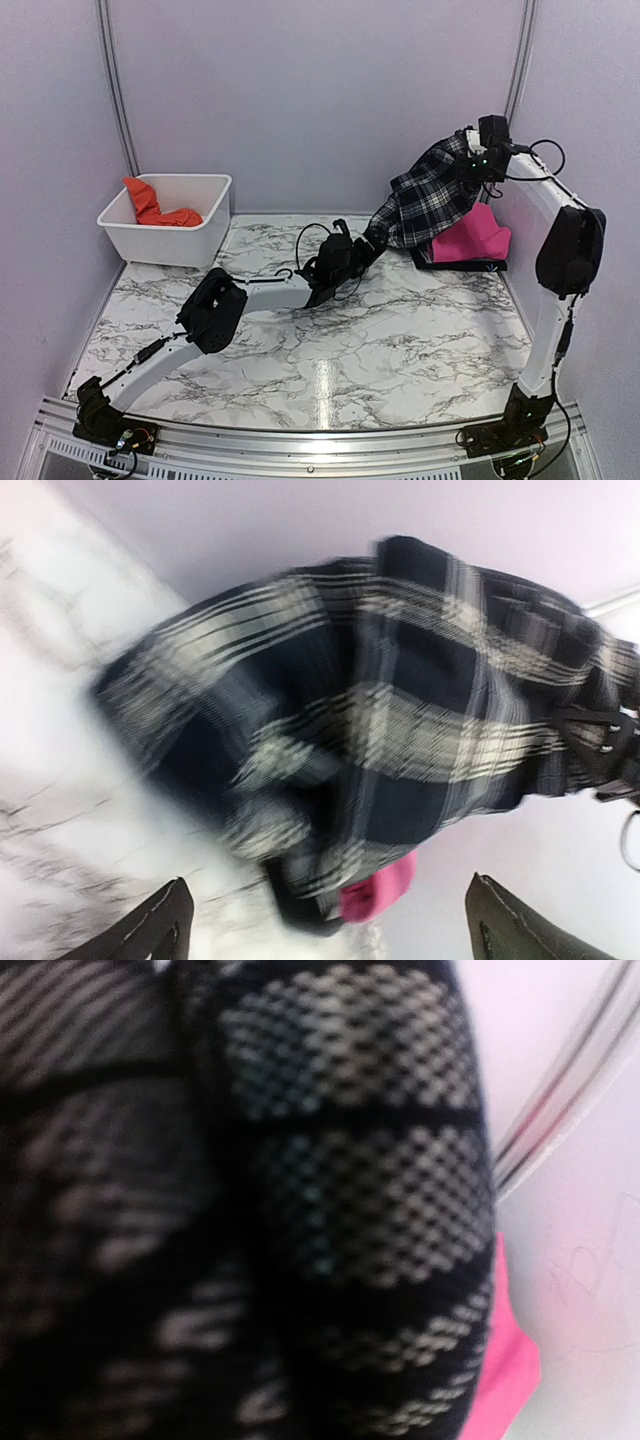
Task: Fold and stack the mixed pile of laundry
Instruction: Place the rectangle-folded skirt at the corner of the board.
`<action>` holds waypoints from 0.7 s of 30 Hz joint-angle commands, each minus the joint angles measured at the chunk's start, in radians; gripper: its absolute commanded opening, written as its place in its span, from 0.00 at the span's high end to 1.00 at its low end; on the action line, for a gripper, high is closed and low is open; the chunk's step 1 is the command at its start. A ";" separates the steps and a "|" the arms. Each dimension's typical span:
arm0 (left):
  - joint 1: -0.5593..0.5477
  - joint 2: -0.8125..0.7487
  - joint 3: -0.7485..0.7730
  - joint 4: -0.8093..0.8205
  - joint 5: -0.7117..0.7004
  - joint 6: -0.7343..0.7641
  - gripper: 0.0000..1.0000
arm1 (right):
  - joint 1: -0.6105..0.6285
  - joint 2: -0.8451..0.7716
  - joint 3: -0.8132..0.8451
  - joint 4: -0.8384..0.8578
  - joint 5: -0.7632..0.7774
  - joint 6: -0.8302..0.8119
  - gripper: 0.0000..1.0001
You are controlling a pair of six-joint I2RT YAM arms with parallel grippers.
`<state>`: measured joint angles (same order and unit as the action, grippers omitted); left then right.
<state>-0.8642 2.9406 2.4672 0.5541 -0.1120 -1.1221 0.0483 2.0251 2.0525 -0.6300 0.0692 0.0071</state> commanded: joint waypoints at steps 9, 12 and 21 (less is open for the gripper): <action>0.037 -0.131 -0.201 0.008 0.040 0.025 0.01 | -0.203 0.060 -0.071 0.123 -0.191 -0.032 1.00; 0.043 -0.161 -0.254 0.010 0.043 0.037 0.01 | -0.245 0.103 -0.034 0.121 -0.265 -0.027 1.00; 0.046 -0.295 -0.387 0.005 0.045 0.148 0.01 | -0.319 0.187 0.015 0.121 -0.345 -0.015 1.00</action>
<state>-0.8227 2.7686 2.1433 0.5777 -0.0685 -1.0576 -0.2424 2.1891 1.9789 -0.5533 -0.2562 -0.0074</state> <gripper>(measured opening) 0.989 0.010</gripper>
